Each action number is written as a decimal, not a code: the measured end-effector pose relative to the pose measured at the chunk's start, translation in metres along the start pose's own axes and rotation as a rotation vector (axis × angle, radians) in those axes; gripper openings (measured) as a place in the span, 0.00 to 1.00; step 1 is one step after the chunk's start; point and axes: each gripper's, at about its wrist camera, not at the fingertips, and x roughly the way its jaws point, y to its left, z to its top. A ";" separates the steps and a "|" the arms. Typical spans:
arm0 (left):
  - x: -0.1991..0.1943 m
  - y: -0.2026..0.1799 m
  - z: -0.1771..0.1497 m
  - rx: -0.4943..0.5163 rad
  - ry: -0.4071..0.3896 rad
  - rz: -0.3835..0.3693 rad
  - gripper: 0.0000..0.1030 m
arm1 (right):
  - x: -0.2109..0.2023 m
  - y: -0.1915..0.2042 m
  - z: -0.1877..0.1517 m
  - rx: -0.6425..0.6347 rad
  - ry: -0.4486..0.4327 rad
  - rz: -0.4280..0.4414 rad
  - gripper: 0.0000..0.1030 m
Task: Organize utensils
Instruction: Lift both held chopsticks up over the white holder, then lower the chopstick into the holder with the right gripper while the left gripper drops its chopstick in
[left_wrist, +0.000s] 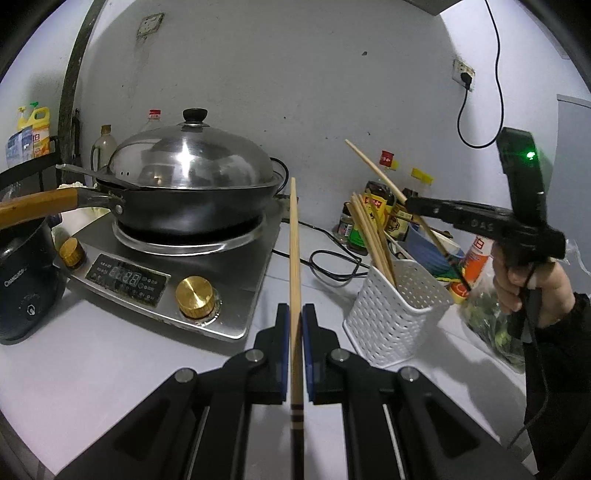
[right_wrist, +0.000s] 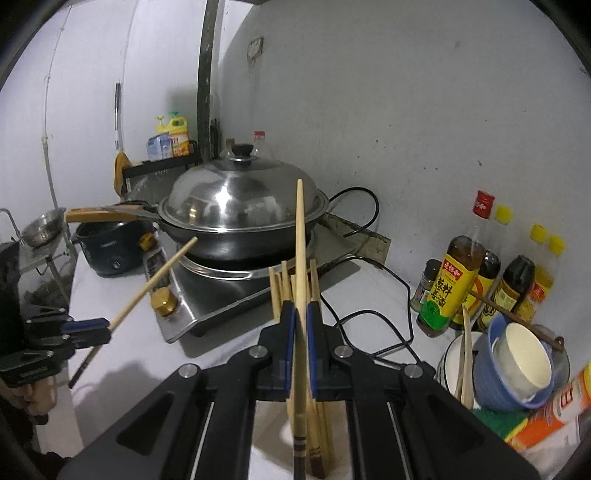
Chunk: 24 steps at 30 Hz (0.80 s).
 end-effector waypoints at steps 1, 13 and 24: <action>0.002 0.002 0.001 -0.003 0.001 -0.001 0.06 | 0.008 0.001 0.001 -0.014 0.009 -0.006 0.06; 0.020 0.008 0.005 -0.039 0.001 -0.020 0.06 | 0.047 -0.007 -0.025 -0.035 0.075 -0.030 0.06; 0.030 -0.020 0.025 -0.079 -0.037 -0.099 0.06 | 0.040 -0.018 -0.054 0.017 0.126 0.001 0.09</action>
